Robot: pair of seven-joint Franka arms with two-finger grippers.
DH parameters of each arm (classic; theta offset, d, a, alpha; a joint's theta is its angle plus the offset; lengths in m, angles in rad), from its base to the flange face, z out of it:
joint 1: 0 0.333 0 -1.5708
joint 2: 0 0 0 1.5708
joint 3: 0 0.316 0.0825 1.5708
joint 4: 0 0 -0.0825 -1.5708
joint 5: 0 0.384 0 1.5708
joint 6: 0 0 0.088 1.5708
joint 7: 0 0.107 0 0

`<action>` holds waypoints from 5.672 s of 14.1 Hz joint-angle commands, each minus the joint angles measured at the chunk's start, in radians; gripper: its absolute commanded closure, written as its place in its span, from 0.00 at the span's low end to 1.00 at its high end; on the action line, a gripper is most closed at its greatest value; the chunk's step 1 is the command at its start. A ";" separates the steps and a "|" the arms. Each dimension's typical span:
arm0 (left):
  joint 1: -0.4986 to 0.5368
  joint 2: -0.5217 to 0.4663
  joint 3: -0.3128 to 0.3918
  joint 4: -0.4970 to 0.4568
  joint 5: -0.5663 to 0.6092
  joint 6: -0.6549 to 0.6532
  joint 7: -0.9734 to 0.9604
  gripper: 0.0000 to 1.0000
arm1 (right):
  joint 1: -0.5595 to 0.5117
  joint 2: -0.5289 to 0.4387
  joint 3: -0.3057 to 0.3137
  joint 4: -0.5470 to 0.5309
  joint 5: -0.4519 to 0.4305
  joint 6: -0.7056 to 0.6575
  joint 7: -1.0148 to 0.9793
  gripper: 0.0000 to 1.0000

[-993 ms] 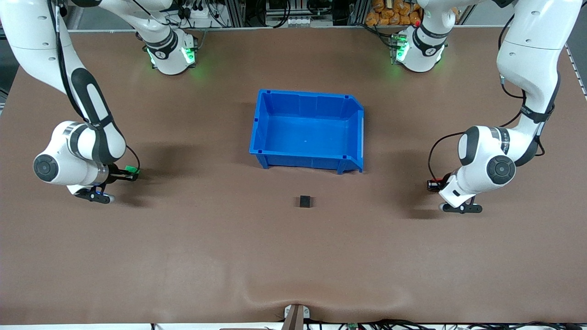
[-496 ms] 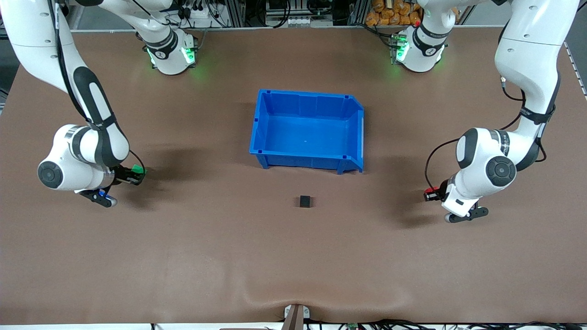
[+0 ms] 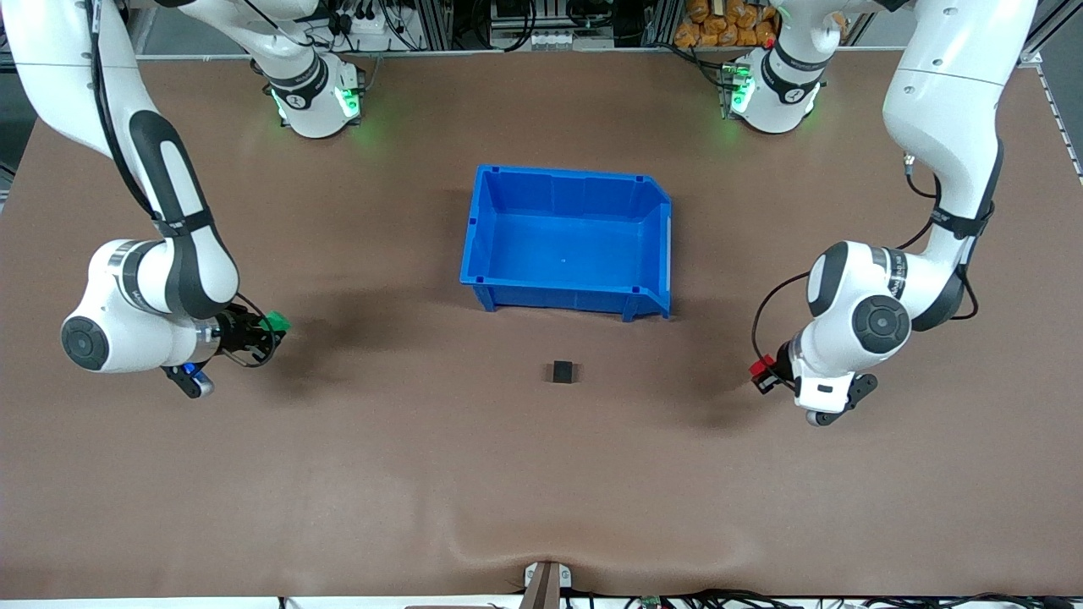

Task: Attach green and red cubes to black cube
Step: 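Carry the red and green cubes toward the black cube with both grippers, then set the red and green cubes against the black cube with both grippers, then open both grippers and lift them away from the joined cubes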

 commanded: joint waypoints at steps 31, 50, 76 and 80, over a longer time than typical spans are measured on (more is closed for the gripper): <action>-0.378 0.290 0.003 0.362 -0.187 -0.044 -1.003 0.98 | 0.328 0.177 0.150 0.401 0.136 0.245 1.280 1.00; -0.446 0.356 0.015 0.403 -0.185 0.102 -1.091 0.88 | 0.503 0.397 0.130 0.486 0.122 0.480 1.397 1.00; -0.078 -0.091 0.008 0.197 -0.055 -0.168 -0.616 0.00 | 0.463 0.400 0.130 0.495 0.062 0.513 1.423 0.00; -0.050 -0.200 0.008 0.088 -0.055 -0.167 -0.435 0.00 | 0.403 0.365 0.132 0.498 0.061 0.434 1.383 0.00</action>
